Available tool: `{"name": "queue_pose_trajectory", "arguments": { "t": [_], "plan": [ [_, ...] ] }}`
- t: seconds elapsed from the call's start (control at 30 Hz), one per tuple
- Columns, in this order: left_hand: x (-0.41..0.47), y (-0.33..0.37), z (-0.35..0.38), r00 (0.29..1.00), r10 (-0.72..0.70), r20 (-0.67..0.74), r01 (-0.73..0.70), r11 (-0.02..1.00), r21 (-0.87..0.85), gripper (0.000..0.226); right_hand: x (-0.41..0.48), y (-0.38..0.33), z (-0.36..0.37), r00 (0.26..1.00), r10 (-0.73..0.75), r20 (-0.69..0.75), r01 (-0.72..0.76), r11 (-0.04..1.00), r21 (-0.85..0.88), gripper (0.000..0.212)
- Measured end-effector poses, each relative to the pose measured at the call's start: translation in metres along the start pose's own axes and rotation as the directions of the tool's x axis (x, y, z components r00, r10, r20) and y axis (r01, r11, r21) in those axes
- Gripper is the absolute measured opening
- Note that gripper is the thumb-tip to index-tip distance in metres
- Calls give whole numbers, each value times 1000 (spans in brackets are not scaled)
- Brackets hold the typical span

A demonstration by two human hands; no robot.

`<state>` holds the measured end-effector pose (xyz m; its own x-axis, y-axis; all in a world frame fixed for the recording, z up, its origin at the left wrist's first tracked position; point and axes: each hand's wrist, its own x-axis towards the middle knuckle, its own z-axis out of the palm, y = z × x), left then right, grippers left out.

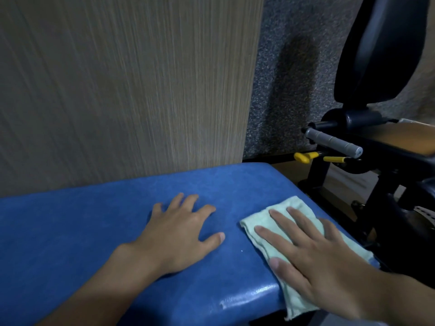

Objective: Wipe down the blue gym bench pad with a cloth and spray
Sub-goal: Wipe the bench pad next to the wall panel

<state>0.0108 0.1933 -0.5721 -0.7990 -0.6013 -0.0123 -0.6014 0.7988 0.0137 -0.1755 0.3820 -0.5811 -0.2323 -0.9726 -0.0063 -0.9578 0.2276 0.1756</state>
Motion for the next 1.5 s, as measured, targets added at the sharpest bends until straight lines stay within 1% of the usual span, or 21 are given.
{"name": "queue_pose_trajectory", "arguments": {
  "t": [0.07, 0.1, 0.23, 0.33, 0.4, 0.47, 0.53, 0.63, 0.7, 0.77, 0.8, 0.87, 0.93, 0.97, 1.0, 1.07, 1.13, 1.27, 1.37, 1.43, 1.5],
  "plan": [
    [-1, -2, -1, 999, -26, 31, 26, 1000, 4, 98, 24, 0, -9, 998, -15, 61, 12, 999, 52, 70],
    [-1, -2, -2, 999, -28, 42, 28, 1000, 9, 99, 43, 2, -9, 996, 8, 86, -16, 996, 86, 73],
    [1, -2, -2, 999, -20, 39, 20, 1000, 17, 99, 147, 2, -8, 988, 118, 101, -136, 973, 188, 54],
    [2, -2, -1, 1000, -15, 24, 15, 999, 29, 97, 217, -2, -11, 979, 171, 112, -191, 960, 204, 54],
    [2, -2, -1, 1000, -13, 19, 12, 999, 39, 97, 239, -5, -13, 972, 211, 103, -228, 954, 197, 52],
    [2, -3, -1, 1000, -15, 15, 14, 999, 37, 96, 239, -6, -12, 972, 211, 106, -228, 956, 186, 52],
    [2, -4, 0, 1000, -15, 8, 15, 1000, 27, 93, 216, -8, -10, 976, 180, 122, -200, 961, 188, 54],
    [1, -6, 1, 999, -23, 23, 23, 1000, 7, 87, 154, -15, -12, 990, 97, 107, -112, 982, 153, 56],
    [0, -7, 0, 999, -21, 30, 21, 1000, -5, 75, 103, -20, -10, 995, 29, 99, -41, 992, 119, 62],
    [-1, -9, -3, 1000, -13, 17, 14, 998, -53, 69, 54, -22, -5, 999, -47, 18, 46, 998, 50, 67],
    [-1, -11, -4, 1000, -15, 6, 16, 997, -72, 71, 35, -22, -2, 998, -59, -29, 60, 998, 13, 64],
    [-1, -17, -8, 999, -35, -10, 34, 997, -70, 81, 12, -21, 1, 995, -70, -65, 70, 998, -1, 56],
    [-2, -22, -9, 997, -72, 17, 73, 995, -63, 81, 16, -22, -8, 998, -56, 35, 55, 998, 37, 61],
    [-2, -24, -8, 996, -85, 39, 87, 994, -66, 78, 28, -23, -13, 996, -59, 65, 54, 996, 67, 66],
    [-2, -25, -8, 994, -88, 57, 92, 994, -66, 75, 45, -23, -13, 996, -25, 82, 16, 994, 106, 67],
    [-2, -25, -6, 993, -89, 72, 94, 994, -61, 75, 93, -22, -14, 994, 52, 95, -66, 987, 147, 59],
    [-2, -24, -6, 993, -92, 73, 96, 993, -64, 79, 148, -20, -12, 988, 109, 107, -128, 973, 193, 54],
    [-4, -24, -5, 995, -92, 40, 94, 994, -60, 96, 226, -17, -15, 973, 186, 135, -211, 956, 204, 56],
    [-6, -24, -2, 996, -89, 22, 90, 994, -66, 98, 232, -17, -12, 970, 196, 143, -220, 958, 184, 57],
    [-7, -24, -1, 996, -89, 14, 90, 993, -75, 98, 210, -20, -9, 977, 168, 135, -191, 964, 186, 57],
    [-7, -24, 0, 996, -93, 9, 93, 993, -79, 95, 172, -27, -10, 988, 113, 104, -130, 975, 182, 55]
  ]
}}
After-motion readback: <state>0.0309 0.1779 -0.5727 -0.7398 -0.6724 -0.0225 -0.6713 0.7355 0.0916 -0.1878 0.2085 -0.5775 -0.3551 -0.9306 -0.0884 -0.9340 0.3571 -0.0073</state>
